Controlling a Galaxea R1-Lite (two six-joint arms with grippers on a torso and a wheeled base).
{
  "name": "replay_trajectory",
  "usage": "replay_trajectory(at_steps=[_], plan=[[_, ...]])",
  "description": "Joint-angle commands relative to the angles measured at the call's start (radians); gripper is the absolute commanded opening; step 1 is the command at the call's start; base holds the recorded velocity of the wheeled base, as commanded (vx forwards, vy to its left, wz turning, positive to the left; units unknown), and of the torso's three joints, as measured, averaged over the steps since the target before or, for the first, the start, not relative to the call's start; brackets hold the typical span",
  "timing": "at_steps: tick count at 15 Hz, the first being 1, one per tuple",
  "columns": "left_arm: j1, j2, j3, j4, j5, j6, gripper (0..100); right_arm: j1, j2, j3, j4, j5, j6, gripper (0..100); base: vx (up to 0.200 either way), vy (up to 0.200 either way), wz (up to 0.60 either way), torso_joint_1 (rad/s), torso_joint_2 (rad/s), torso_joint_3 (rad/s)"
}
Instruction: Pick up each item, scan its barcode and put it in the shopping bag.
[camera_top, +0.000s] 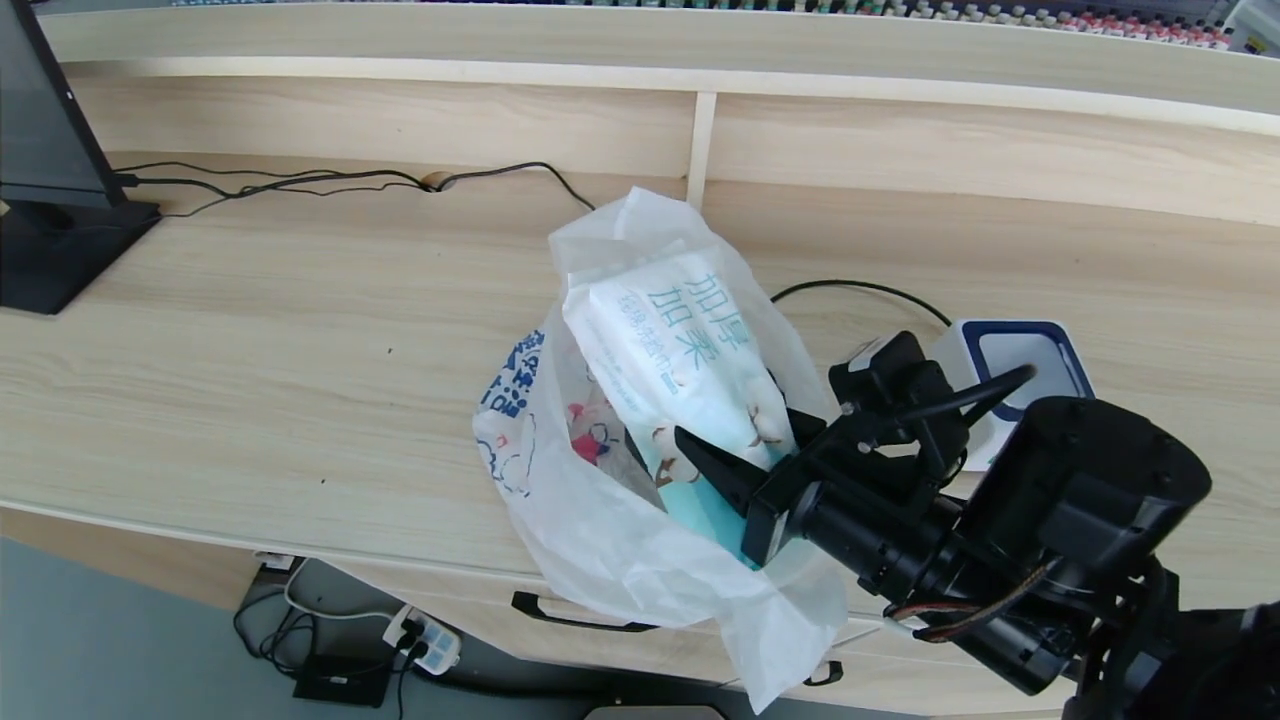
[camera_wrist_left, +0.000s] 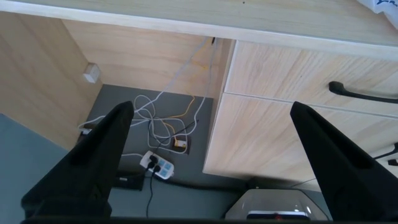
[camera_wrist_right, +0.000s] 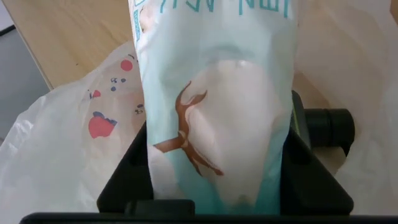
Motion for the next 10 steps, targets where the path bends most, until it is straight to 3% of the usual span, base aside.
replay_trajectory(at_steps=[1,10], plan=[[0.000,0.000,0.000,-0.001,0.000,0.000,100,0.003,-0.001,-0.005,0.000,-0.003,0.004,100,0.000,0.000,0.00,0.000,0.00,0.000],[0.000,0.000,0.000,-0.001,0.000,0.000,100,0.029,-0.054,-0.040,-0.050,-0.001,-0.008,100,0.000,0.000,0.00,0.000,0.00,0.000]])
